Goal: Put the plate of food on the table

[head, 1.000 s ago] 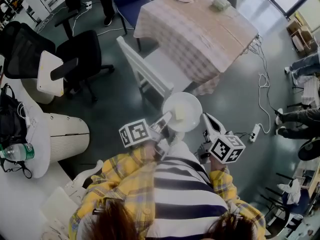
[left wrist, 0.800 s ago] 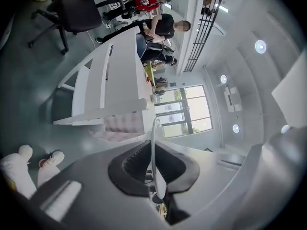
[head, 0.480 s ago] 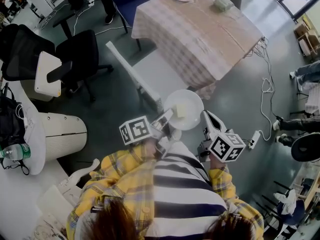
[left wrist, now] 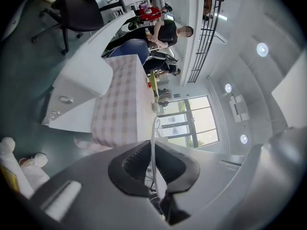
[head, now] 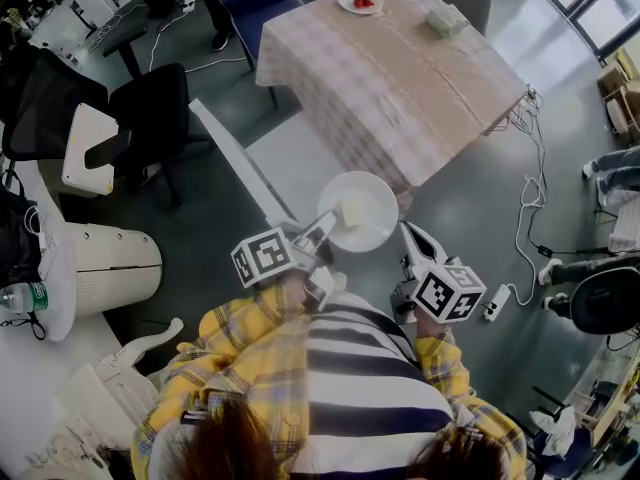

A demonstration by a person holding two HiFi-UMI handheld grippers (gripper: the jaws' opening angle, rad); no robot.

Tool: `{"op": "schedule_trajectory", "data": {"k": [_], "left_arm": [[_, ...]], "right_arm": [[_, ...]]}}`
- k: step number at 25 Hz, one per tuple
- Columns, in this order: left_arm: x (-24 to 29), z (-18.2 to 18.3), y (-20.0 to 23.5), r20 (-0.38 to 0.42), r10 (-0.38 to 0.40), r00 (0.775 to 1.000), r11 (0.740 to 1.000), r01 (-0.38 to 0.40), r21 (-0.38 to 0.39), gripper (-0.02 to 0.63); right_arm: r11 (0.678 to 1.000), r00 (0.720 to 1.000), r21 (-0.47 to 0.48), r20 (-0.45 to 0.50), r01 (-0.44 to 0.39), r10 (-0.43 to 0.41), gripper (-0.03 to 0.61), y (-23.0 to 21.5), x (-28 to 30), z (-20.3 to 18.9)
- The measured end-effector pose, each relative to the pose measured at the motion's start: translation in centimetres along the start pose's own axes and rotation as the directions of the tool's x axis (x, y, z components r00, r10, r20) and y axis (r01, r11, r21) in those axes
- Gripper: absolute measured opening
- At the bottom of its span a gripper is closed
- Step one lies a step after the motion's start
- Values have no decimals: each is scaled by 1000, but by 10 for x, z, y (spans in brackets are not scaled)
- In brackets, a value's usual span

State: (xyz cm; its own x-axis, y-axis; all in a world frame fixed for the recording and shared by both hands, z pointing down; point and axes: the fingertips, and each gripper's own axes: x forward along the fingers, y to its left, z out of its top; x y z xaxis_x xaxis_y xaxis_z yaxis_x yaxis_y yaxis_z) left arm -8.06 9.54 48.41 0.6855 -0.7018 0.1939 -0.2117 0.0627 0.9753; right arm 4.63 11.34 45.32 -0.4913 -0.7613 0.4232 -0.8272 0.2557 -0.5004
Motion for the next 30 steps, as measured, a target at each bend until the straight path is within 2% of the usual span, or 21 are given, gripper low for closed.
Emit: {"op": "schedule_trajectory", "data": {"k": [9, 22, 30], "left_arm": [[46, 21, -12, 75, -7, 997, 1000, 7, 7, 5], [135, 63, -10, 48, 41, 998, 996, -45, 81, 5], [187, 103, -8, 53, 55, 997, 997, -58, 60, 5]], "right_arm": [[998, 999, -51, -17, -30, 30, -3, -27, 20, 30], [999, 999, -47, -40, -3, 1, -3, -69, 79, 73], [999, 998, -35, -69, 6, -9, -3, -94, 123, 107]]}}
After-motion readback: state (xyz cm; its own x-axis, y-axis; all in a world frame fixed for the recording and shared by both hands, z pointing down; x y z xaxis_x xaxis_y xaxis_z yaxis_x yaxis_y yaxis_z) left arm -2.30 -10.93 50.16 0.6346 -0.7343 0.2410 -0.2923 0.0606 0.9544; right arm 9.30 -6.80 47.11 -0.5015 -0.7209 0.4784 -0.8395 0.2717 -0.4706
